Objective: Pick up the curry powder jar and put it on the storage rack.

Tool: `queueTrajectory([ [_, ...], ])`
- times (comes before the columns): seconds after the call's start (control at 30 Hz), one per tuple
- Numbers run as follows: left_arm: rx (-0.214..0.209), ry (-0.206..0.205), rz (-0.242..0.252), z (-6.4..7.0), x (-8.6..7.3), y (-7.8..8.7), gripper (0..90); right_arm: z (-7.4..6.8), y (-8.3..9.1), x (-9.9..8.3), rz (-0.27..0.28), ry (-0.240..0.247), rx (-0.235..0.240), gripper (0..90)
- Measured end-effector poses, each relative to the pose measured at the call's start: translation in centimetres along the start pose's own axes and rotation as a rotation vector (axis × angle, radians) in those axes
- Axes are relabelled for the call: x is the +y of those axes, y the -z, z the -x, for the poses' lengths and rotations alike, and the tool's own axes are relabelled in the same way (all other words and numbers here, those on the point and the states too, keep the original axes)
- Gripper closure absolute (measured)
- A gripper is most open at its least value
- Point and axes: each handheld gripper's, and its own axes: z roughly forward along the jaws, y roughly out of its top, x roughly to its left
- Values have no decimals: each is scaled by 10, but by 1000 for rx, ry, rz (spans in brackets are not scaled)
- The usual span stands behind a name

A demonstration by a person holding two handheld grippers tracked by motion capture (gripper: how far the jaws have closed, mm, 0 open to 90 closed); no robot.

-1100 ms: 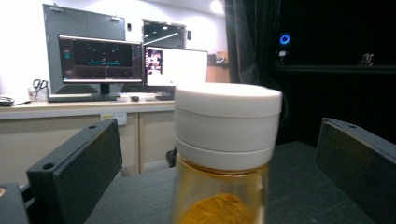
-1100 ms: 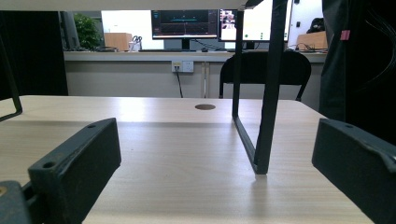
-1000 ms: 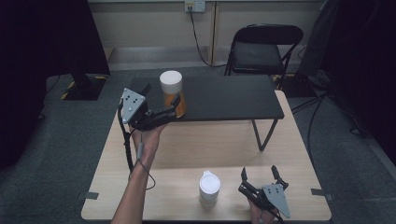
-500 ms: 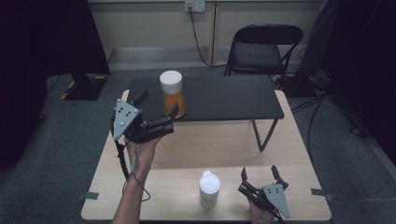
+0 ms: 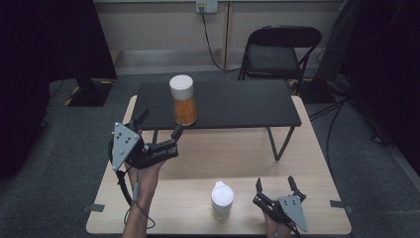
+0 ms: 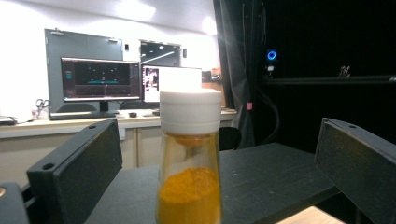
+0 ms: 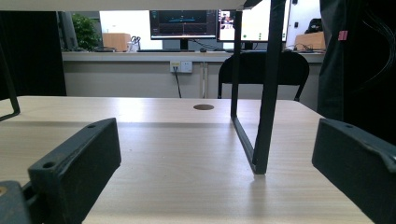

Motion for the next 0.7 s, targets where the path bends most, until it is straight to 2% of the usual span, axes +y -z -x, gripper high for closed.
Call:
queueTrajectory([
  [0.13,12,-38,-40,2,-7,3,0,0,0,0,0,0,0,0],
  [0.23,10,-20,-52,1,-16,7,0,0,0,0,0,0,0,0],
  [0.37,28,-24,-64,6,-29,12,0,0,0,0,0,0,-1,0],
  [0.53,35,-5,-87,7,-44,18,0,0,0,0,0,0,0,0],
  [0.7,53,0,-77,8,-60,29,0,0,0,0,0,0,0,0],
])
